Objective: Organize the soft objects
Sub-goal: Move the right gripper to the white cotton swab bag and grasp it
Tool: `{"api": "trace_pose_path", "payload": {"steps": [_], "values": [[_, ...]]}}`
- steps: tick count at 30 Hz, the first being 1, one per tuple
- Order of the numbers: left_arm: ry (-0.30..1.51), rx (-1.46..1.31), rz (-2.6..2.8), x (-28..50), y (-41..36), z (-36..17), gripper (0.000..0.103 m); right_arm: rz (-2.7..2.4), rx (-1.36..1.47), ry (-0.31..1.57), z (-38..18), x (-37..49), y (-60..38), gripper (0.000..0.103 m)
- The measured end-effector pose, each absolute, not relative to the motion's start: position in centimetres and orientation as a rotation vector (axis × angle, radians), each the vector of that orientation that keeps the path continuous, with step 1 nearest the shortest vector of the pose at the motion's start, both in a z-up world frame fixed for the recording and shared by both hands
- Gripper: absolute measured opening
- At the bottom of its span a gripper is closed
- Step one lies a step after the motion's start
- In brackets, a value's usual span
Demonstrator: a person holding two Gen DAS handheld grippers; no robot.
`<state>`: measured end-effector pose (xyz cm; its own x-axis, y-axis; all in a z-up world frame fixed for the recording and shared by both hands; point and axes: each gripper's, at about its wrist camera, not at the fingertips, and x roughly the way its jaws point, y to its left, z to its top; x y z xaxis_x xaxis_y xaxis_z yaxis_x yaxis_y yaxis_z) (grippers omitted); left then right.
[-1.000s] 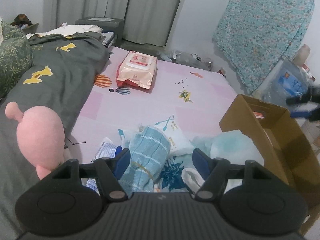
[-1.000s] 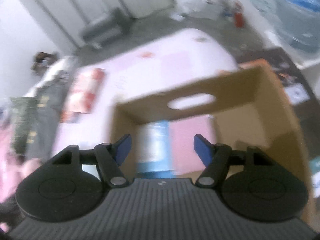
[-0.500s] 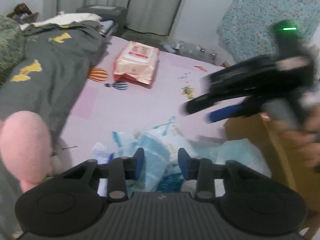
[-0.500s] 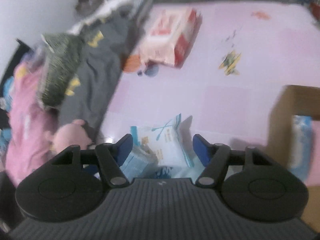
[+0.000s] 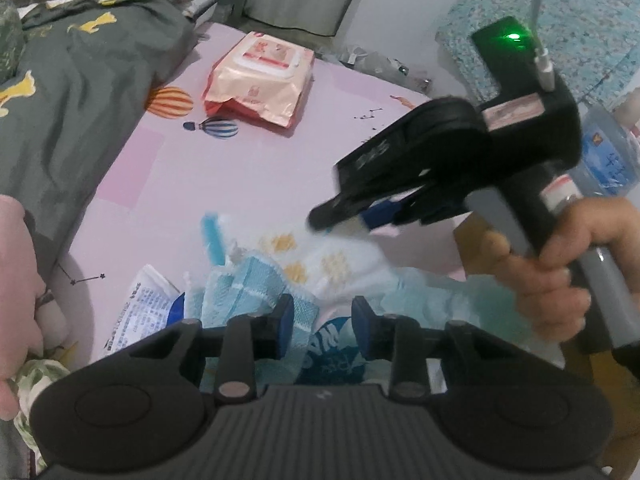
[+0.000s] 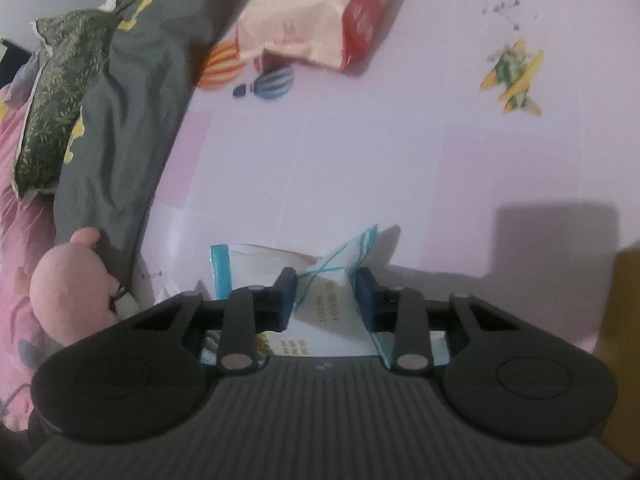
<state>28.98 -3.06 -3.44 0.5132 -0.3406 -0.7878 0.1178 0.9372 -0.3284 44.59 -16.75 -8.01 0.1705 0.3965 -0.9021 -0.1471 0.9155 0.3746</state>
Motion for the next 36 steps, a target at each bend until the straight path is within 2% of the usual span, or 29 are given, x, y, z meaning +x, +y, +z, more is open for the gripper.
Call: {"api": "trace_pose_path", "payload": {"steps": [5, 8, 10, 11, 12, 19, 20, 24, 30, 36], "values": [[1.007, -0.245, -0.271, 29.4, -3.1, -4.0, 0.032, 0.231, 0.363, 1.262, -7.4, 45.8, -20.1, 0.026], [0.998, -0.269, -0.270, 29.7, -3.0, -4.0, 0.032, 0.156, 0.506, 1.236, -7.2, 45.6, -22.3, 0.030], [0.978, -0.293, -0.270, 29.9, -3.0, -3.9, 0.032, 0.154, 0.600, 1.245, -6.9, 44.9, -23.1, 0.043], [0.972, -0.303, -0.271, 30.0, -3.1, -3.8, 0.032, 0.171, 0.613, 1.264, -6.7, 44.4, -23.1, 0.055], [0.968, -0.311, -0.276, 30.1, -3.2, -3.8, 0.032, 0.190, 0.604, 1.269, -6.3, 43.9, -23.0, 0.057], [0.964, -0.378, -0.352, 30.7, -4.3, -4.3, 0.032, 0.312, 0.372, 1.185, -2.5, 42.6, -20.4, 0.057], [0.961, -0.376, -0.355, 30.7, -4.5, -4.4, 0.032, 0.327, 0.352, 1.186, -2.5, 43.3, -19.9, 0.060], [0.970, -0.356, -0.351, 31.1, -5.4, -5.0, 0.032, 0.309, 0.360, 1.198, -4.5, 47.6, -19.0, 0.067], [1.061, -0.425, -0.342, 33.1, -5.7, -7.2, 0.033, 0.308, 0.349, 1.343, -9.0, 49.9, -18.0, 0.067], [1.094, -0.460, -0.281, 34.1, -4.7, -8.8, 0.038, 0.374, 0.261, 1.425, -9.3, 48.4, -17.7, 0.067]]}}
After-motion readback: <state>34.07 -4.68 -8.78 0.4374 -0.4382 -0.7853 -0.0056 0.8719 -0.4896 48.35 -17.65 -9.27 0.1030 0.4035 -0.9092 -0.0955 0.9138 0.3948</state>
